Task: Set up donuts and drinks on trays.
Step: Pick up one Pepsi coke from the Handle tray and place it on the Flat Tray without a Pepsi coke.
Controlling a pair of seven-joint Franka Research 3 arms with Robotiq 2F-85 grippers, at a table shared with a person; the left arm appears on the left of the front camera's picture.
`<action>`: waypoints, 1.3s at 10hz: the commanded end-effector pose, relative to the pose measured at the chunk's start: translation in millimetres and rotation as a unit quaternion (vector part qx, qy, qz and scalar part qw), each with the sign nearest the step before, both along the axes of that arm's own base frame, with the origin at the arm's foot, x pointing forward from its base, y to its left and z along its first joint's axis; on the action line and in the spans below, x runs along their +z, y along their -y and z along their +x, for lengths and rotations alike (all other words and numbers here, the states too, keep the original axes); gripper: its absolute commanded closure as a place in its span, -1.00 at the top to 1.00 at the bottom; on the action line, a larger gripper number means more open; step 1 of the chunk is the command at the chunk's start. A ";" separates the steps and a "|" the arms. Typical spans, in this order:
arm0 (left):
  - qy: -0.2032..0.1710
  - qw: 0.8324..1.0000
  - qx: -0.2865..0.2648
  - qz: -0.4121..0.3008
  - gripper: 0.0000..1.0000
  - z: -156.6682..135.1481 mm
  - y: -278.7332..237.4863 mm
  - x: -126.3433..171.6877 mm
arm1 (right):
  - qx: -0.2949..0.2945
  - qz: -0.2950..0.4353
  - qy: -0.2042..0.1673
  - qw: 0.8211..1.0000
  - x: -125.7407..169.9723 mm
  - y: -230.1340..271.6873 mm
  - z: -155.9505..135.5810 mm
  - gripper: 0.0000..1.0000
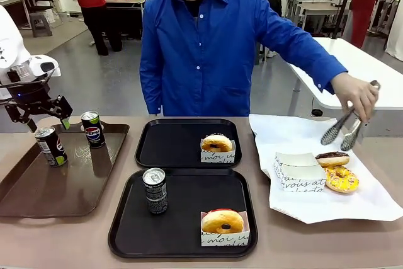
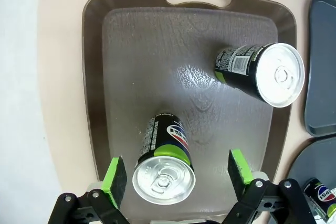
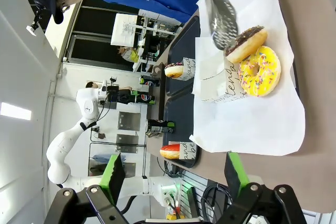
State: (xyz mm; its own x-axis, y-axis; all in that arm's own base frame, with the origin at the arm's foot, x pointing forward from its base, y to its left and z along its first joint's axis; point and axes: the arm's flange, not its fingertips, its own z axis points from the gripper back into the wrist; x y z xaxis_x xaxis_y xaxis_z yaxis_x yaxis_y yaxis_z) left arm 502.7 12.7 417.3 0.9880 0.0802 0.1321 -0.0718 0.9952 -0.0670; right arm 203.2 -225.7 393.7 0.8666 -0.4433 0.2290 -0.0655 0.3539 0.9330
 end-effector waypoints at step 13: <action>-0.058 0.998 -0.006 0.017 0.29 3.7 -10.2 -29.4 | -0.002 0.005 0.015 1.000 -0.3 0.0 1.1 1.00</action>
State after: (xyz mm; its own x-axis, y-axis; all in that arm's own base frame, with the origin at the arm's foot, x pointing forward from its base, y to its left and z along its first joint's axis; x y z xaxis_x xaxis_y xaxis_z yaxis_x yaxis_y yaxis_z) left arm 503.3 21.5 383.9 0.9972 0.0643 0.0376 -0.0627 0.9971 -0.0429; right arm 203.2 -225.7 393.7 0.8666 -0.4433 0.2290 -0.0655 0.3539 0.9330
